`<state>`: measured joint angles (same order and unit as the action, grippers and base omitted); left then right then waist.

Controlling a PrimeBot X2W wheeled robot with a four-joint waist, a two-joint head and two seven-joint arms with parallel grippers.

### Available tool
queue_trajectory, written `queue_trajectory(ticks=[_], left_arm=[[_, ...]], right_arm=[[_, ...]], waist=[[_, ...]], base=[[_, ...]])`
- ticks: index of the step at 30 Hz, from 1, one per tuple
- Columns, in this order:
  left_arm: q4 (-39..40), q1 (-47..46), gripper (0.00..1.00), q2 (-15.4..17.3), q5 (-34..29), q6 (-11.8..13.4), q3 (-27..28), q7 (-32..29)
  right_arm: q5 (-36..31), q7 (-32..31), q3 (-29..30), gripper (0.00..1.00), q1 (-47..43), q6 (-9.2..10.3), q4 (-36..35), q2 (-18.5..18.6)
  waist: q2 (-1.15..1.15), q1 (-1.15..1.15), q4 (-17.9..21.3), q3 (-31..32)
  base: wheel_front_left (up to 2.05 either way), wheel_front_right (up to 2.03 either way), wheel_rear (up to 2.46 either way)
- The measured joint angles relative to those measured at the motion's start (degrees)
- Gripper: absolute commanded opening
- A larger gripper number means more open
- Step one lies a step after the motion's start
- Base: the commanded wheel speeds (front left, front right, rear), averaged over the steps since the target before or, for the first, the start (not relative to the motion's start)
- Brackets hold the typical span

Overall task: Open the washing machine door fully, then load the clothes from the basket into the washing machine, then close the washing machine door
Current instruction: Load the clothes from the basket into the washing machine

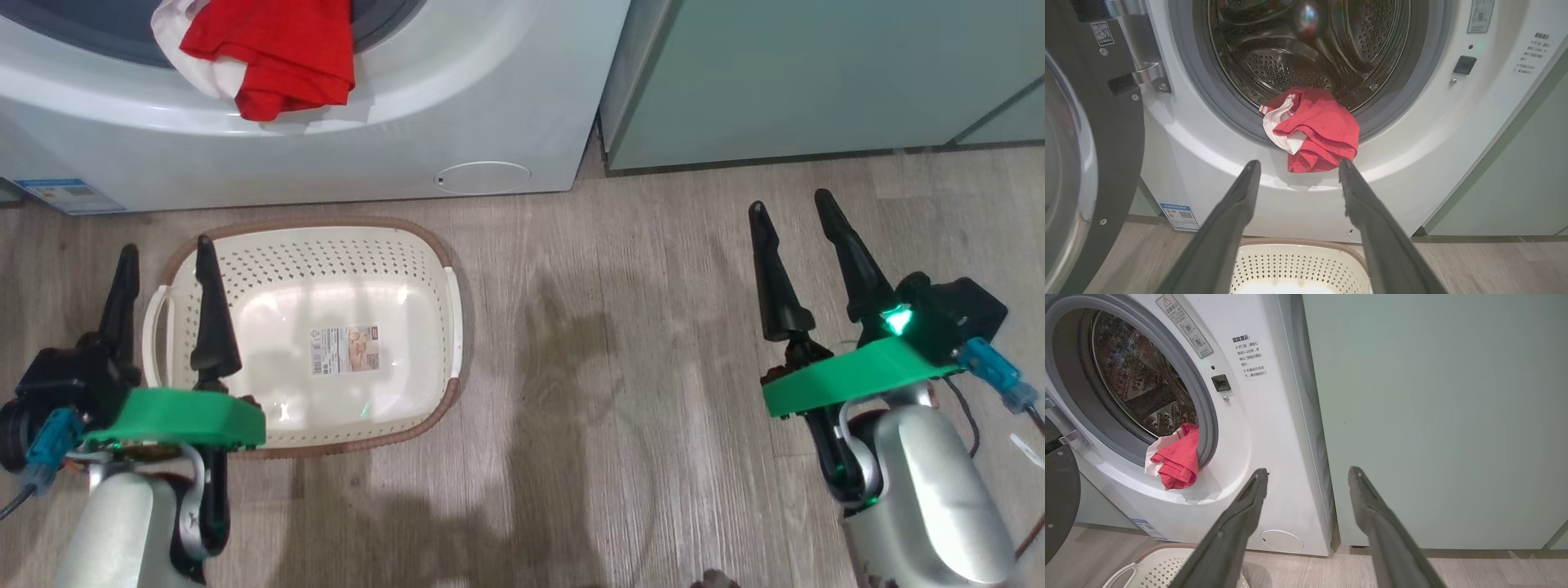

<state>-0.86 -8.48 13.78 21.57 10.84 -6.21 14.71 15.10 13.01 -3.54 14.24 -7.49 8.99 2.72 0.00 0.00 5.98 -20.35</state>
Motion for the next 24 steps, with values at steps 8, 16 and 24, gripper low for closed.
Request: queue_trajectory(ticks=[8,16,24], left_arm=[[-0.01,0.07,1.0,0.04,0.03,-0.03,-0.38,-0.02],[-0.03,-0.05,1.0,0.34,0.04,-0.04,-0.59,-0.86],[-1.1,-8.35,1.0,2.43,1.13,-2.68,-1.35,-5.08]], right_arm=[[0.0,-0.42,-0.24,1.0,-0.49,0.0,-0.07,0.0],[0.0,-0.42,-0.35,1.0,-0.62,0.0,-0.18,0.0],[0.21,-0.4,-0.97,1.0,-0.29,0.0,-0.94,0.0]], waist=[[0.0,0.0,-0.27,-0.01],[0.0,0.0,-0.19,-0.83],[0.0,0.0,0.44,-3.34]], base=[[0.0,0.0,0.0],[0.0,0.0,0.0],[0.0,0.0,0.0]])
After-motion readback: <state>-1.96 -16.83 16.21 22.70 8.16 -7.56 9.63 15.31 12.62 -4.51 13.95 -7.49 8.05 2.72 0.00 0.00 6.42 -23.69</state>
